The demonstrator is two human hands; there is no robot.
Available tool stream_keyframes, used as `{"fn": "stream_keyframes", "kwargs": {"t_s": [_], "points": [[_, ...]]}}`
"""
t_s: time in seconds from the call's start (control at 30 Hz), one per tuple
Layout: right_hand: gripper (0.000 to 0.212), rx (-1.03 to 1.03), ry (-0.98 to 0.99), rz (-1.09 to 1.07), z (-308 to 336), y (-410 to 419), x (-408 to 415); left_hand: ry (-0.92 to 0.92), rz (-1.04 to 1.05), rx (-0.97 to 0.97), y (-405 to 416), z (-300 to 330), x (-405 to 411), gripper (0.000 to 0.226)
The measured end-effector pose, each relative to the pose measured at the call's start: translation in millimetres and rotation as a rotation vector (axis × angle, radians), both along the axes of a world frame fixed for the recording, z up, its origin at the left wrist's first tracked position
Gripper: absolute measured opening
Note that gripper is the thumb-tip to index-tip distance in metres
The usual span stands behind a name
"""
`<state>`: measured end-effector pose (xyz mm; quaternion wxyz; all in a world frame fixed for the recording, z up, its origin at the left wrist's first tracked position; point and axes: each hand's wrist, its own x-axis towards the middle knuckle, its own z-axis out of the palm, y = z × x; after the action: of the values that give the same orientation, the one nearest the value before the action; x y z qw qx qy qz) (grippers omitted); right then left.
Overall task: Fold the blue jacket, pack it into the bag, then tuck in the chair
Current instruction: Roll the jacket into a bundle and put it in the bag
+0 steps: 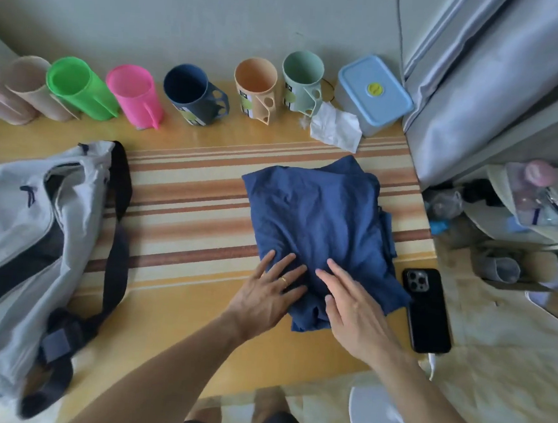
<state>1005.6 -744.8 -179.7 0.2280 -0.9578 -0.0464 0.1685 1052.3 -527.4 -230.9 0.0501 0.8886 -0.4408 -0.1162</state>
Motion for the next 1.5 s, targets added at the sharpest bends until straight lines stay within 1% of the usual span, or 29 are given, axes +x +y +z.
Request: {"fn": "stream_keyframes", "kwargs": {"t_s": [0.07,0.13,0.23,0.3,0.4,0.43,0.5,0.53,0.57,0.6,0.63,0.67,0.7,0.77,0.8,0.83,0.87,0.93,0.97,1.03,1.1,1.13,1.2,1.23,1.27,1.33,1.37,1.43,1.5], "points": [[0.049,-0.067,-0.09,0.128,4,2,22,0.029,0.0,-0.054,12,4,-4,0.039],[0.047,-0.125,-0.094,0.257,5,6,46,0.086,0.03,-0.136,36,14,-13,0.038],[0.042,-0.142,0.081,0.342,-2,13,64,0.27,0.111,-0.308,85,27,-36,0.035],[0.038,-0.025,0.225,0.304,-5,22,61,0.424,0.243,-0.442,112,41,-49,0.035],[0.032,0.237,0.52,0.082,0,34,54,0.698,0.613,-0.645,124,66,-48,0.034],[0.036,0.394,0.634,-0.03,9,38,53,0.765,0.751,-0.666,122,72,-42,0.033],[0.044,0.814,0.79,-0.395,30,43,53,0.797,0.973,-0.659,113,73,-22,0.018],[0.039,0.956,0.78,-0.576,41,43,53,0.784,1.048,-0.646,107,71,-9,0.017],[0.036,1.035,0.724,-0.693,48,40,54,0.772,1.124,-0.617,100,68,4,0.024],[0.043,1.1,0.688,-0.741,55,37,55,0.768,1.201,-0.587,93,66,17,0.031],[0.06,1.146,0.668,-0.726,58,34,55,0.768,1.274,-0.554,86,63,28,0.035],[0.079,1.131,0.651,-0.673,61,31,55,0.772,1.329,-0.521,79,61,38,0.038],[0.096,1.03,0.586,-0.603,59,31,53,0.784,1.373,-0.485,75,58,46,0.039],[0.121,0.67,0.442,-0.405,53,37,50,0.806,1.434,-0.445,68,54,58,0.041],[0.129,0.511,0.391,-0.303,46,43,49,0.799,1.454,-0.423,66,52,62,0.042],[0.129,0.405,0.32,-0.263,38,48,49,0.782,1.471,-0.389,65,50,65,0.043],[0.115,0.353,0.232,-0.298,28,51,51,0.748,1.48,-0.353,65,48,66,0.043],[0.059,0.27,0.044,-0.509,7,53,63,0.624,1.507,-0.31,63,44,62,0.042],[0.041,0.195,0.003,-0.62,-2,52,72,0.555,1.531,-0.304,62,45,59,0.041],[0.033,0.005,-0.024,-0.744,-7,51,86,0.453,1.598,-0.294,62,47,55,0.048],[0.032,-0.167,-0.16,-0.733,-2,56,91,0.48,1.634,-0.274,65,45,54,0.062],[0.028,-0.213,-0.307,-0.678,0,63,89,0.536,1.641,-0.268,67,43,55,0.065],[0.012,-0.184,-0.629,-0.469,14,86,79,0.613,1.643,-0.26,67,42,58,0.063],[0.012,-0.141,-0.681,-0.332,17,100,71,0.623,1.636,-0.256,67,42,59,0.061],[0.016,-0.113,-0.646,-0.198,15,111,62,0.633,1.63,-0.252,67,43,59,0.059],[0.025,-0.147,-0.43,-0.035,-3,124,51,0.679,1.632,-0.28,69,43,58,0.056],[0.032,-0.16,-0.308,-0.007,-13,125,52,0.719,1.641,-0.333,70,43,59,0.053],[0.04,-0.139,-0.155,-0.017,-27,122,61,0.784,1.645,-0.506,71,48,59,0.047],[0.041,0.001,-0.013,-0.08,-24,120,72,0.827,1.589,-0.662,65,61,57,0.041]]}}
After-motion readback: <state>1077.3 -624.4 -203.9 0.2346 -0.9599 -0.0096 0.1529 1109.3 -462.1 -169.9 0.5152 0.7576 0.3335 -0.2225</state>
